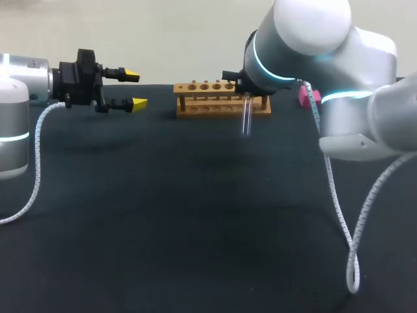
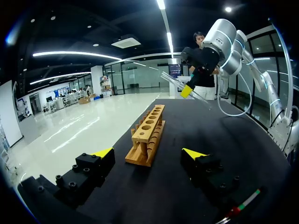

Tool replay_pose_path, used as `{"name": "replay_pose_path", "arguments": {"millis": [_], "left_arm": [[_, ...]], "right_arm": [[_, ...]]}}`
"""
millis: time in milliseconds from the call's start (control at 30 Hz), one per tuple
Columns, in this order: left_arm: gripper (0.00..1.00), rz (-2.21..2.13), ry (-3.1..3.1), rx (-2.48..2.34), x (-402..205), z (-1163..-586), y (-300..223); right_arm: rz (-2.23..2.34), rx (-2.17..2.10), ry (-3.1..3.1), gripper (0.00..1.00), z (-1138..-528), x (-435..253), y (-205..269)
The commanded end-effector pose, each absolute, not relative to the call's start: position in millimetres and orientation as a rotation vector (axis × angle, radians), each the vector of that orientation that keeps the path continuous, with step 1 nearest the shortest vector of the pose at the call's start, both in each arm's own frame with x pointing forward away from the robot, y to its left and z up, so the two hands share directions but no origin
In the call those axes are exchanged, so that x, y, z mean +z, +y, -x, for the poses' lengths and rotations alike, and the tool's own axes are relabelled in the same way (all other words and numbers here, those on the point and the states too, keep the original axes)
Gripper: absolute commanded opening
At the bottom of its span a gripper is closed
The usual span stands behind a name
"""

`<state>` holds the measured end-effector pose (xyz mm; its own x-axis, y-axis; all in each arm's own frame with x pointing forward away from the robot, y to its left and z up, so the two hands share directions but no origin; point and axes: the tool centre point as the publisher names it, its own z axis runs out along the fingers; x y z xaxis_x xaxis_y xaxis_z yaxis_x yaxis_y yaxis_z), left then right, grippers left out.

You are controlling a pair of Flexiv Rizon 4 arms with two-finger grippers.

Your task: Grasp the test tube, adjust it, and insert it.

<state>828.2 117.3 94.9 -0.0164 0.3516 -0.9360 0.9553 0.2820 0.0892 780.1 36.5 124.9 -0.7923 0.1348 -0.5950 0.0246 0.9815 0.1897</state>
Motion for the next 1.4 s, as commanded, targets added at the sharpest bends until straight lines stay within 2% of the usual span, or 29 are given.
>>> {"name": "replay_pose_path", "arguments": {"millis": [33,1400], "left_arm": [[1.00,-1.241,1.555,-0.761,93.8,-826.5,117.8],[1.00,-1.241,1.555,-0.761,93.8,-826.5,117.8]], "right_arm": [[-0.117,0.210,2.319,0.00,-769.1,131.5,32.1],[-0.069,0.176,2.220,0.00,-763.5,140.7,31.2]]}}
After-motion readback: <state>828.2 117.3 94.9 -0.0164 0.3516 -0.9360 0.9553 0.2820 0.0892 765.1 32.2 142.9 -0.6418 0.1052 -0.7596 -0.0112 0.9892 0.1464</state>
